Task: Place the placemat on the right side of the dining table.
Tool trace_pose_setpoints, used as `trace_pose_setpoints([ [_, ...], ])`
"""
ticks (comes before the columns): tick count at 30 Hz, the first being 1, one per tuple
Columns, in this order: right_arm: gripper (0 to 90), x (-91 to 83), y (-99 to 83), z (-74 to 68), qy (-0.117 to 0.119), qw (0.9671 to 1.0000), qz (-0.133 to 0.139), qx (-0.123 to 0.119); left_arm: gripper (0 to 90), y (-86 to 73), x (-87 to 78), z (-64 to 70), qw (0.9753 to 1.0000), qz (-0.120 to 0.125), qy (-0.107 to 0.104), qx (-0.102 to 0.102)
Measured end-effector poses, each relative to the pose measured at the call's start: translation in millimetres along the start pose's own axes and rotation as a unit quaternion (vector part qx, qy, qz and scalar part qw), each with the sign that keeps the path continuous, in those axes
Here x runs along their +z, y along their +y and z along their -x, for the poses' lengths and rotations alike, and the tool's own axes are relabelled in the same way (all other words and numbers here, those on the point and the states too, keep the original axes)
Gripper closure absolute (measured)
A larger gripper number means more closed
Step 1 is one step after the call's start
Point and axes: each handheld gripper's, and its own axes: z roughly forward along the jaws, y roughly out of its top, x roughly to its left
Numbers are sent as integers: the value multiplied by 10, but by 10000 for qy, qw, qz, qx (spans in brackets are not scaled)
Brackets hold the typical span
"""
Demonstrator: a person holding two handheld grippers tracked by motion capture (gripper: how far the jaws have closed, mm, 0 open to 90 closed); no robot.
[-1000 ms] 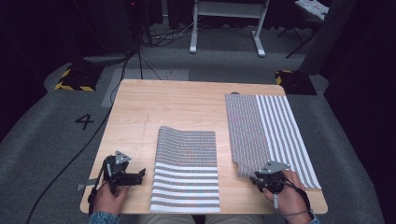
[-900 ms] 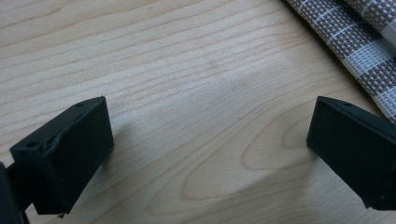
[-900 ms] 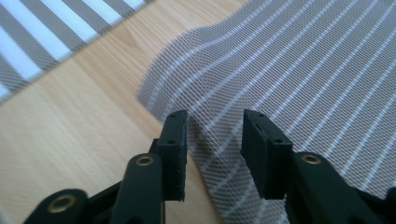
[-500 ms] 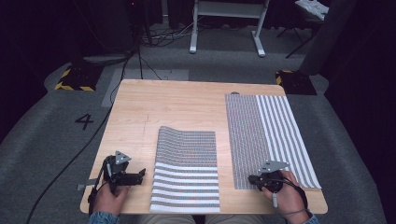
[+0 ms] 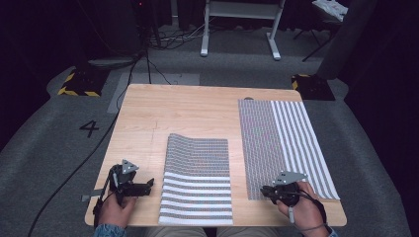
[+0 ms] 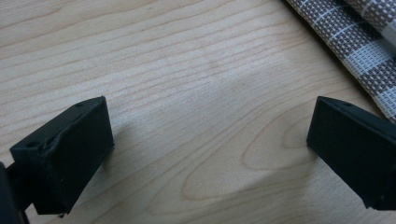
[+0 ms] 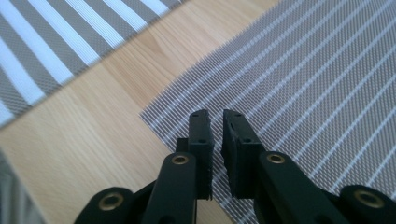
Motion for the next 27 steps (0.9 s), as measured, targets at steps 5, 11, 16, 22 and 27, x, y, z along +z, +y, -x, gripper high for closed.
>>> trace_pose_setpoints([
  [5,655,-103,163,-137,208,9989,424,-58,4,0,1,-1,10000,6,-7,-3],
  [11,399,-80,322,-291,543,9931,1037,-30,4,-1,0,1,10000,-3,-10,-3],
  [16,339,8,435,-420,697,9895,1261,-109,4,-1,-1,1,10000,-3,-11,-2],
  [22,331,99,539,-544,915,9853,1430,-183,4,-1,-1,0,10000,-3,-12,-1],
  [27,318,206,648,-647,1188,9793,1614,-292,4,-1,-1,0,10000,-3,-11,0],
])
